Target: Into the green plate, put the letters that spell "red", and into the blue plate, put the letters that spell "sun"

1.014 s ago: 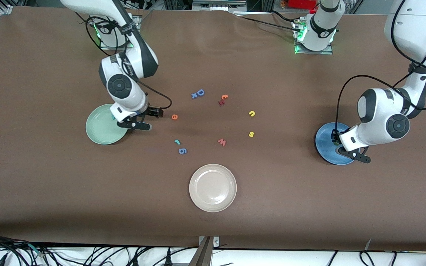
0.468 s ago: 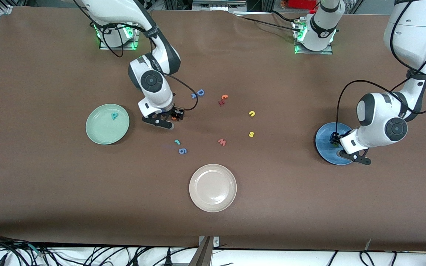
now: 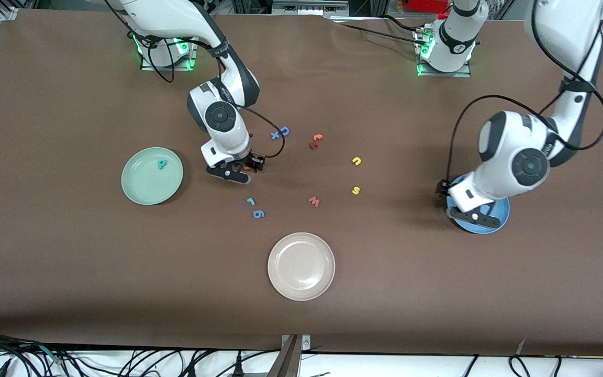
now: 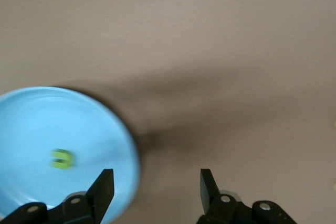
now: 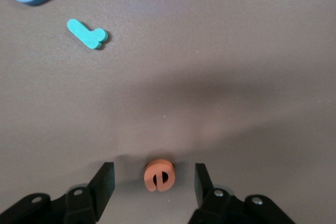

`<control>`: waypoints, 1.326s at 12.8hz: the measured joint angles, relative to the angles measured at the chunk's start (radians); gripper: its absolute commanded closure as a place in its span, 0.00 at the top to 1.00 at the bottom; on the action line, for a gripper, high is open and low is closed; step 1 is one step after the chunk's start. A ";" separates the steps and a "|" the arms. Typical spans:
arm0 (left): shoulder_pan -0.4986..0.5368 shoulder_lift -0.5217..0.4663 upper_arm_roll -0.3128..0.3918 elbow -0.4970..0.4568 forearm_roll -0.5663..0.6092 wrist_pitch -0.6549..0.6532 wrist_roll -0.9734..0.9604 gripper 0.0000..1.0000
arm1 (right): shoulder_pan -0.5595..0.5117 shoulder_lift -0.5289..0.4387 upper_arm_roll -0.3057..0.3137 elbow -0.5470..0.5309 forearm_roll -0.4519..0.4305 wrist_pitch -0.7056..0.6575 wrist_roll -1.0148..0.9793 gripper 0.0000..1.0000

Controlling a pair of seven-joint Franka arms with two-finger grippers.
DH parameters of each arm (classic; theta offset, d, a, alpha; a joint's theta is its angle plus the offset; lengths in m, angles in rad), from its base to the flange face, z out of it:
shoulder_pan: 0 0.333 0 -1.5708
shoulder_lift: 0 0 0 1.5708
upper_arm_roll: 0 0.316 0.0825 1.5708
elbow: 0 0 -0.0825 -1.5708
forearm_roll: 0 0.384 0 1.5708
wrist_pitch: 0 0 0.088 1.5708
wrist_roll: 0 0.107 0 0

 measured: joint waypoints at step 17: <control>-0.329 0.242 -0.010 0.078 0.049 0.284 -0.248 0.71 | 0.002 0.009 -0.002 -0.005 0.000 0.009 -0.002 0.22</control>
